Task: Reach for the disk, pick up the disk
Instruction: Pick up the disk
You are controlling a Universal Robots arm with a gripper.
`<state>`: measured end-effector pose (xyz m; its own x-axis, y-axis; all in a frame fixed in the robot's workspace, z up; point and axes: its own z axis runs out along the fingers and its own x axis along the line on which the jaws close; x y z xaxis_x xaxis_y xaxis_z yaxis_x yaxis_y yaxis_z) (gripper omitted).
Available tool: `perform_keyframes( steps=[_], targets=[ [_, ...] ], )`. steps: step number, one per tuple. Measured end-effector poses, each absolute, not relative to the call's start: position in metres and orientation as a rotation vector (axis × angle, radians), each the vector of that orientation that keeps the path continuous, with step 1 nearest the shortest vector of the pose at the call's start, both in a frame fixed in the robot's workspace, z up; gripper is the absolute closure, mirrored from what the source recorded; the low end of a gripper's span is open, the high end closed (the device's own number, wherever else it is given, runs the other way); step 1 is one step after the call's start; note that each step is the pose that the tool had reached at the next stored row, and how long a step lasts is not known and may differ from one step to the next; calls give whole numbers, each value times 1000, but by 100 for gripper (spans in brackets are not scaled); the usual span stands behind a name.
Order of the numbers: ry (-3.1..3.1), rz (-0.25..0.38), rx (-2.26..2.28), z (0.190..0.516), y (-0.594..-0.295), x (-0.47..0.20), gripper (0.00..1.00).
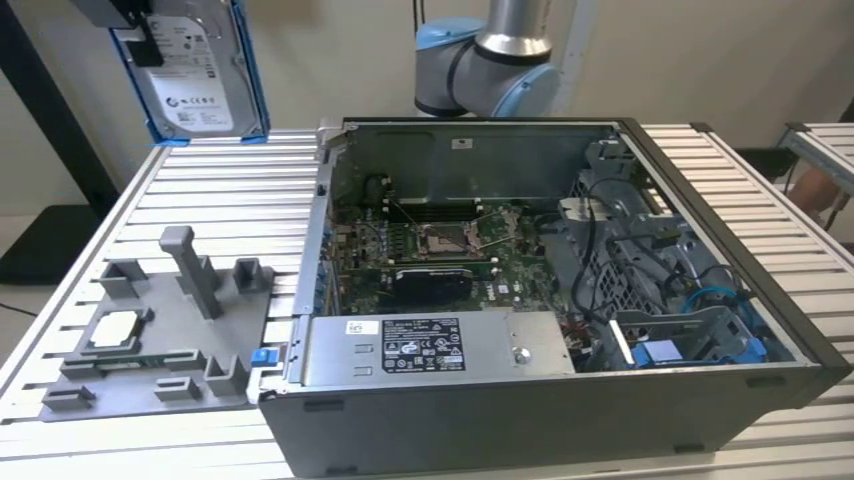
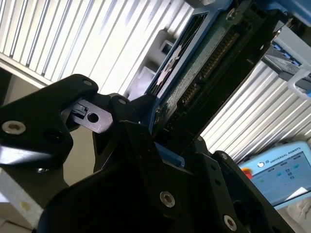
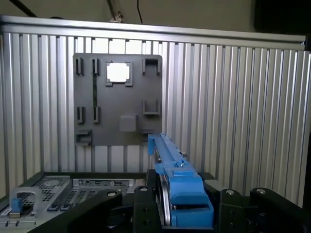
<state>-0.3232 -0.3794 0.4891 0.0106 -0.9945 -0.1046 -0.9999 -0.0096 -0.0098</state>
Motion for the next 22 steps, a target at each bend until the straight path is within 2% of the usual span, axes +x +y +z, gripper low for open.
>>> perform_keyframes(
  steps=[22],
  targets=[
    [2153, 104, -2174, 489, -383, -264, 100]
  ],
)
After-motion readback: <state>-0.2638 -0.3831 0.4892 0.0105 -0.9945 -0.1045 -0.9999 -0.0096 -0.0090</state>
